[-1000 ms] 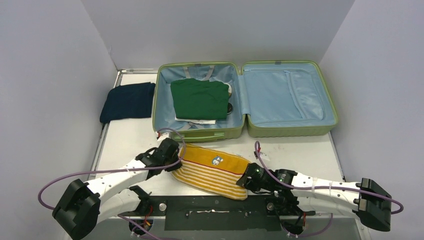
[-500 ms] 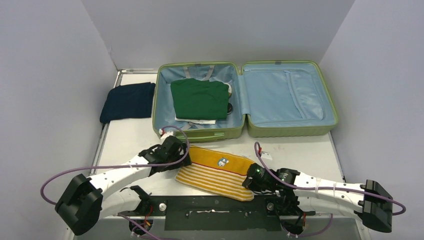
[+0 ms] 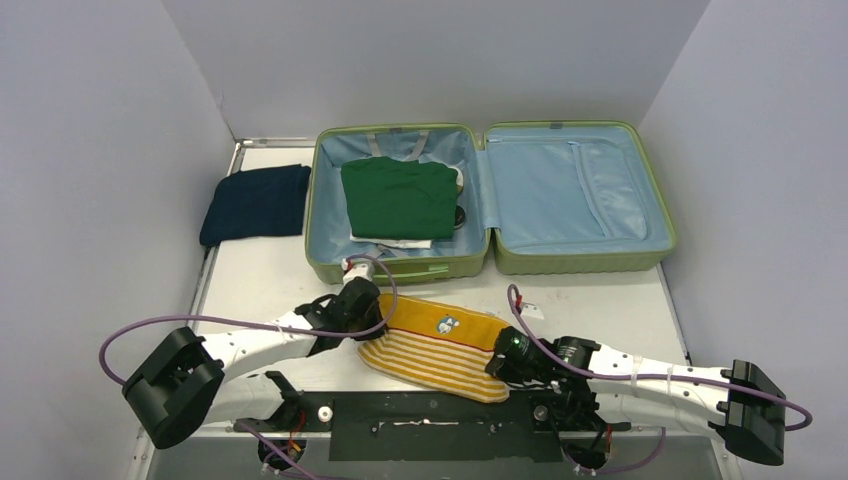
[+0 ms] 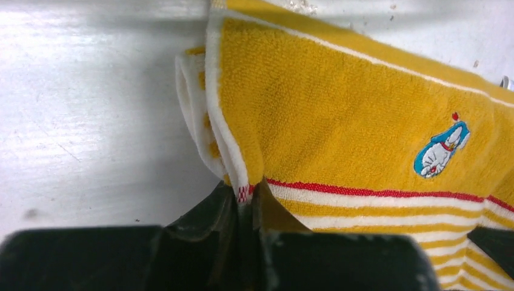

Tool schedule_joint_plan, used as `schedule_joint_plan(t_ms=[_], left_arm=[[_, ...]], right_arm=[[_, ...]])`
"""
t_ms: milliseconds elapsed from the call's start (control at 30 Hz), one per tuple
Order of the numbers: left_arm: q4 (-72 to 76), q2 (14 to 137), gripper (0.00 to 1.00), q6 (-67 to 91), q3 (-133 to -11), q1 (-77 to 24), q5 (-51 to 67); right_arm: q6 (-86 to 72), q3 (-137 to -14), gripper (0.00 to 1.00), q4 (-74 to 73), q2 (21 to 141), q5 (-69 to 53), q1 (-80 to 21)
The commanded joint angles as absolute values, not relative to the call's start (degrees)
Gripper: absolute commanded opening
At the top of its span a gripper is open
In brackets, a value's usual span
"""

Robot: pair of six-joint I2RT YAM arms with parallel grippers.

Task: Pack the luggage
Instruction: Pick up the household item from the corner of the board.

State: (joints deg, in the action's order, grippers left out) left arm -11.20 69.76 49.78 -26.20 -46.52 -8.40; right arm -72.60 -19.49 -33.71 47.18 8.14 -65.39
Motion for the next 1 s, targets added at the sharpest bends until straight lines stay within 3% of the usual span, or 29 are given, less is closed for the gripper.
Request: schedule_joint_plan(t_ms=[0, 367, 733, 967], left_arm=[[-17.45, 69.8, 0.0, 50.18, -22.34, -47.56, -3.38], [-36.51, 48.11, 0.0, 49.03, -37.1, -47.51, -9.6], [-43.73, 50.44, 0.0, 44.25, -59.18, -47.42, -16.52], [-43.61, 57.35, 0.0, 39.09, -72.56, -45.95, -29.25]], right_arm=[[-70.93, -22.4, 0.0, -33.51, 47.55, 9.94, -66.06], [-58.12, -43.12, 0.0, -39.62, 48.92, 14.17, -67.67], [-46.66, -64.55, 0.0, -38.99, 55.85, 19.51, -67.3], [-34.65, -78.48, 0.0, -34.36, 65.41, 19.76, -58.45]])
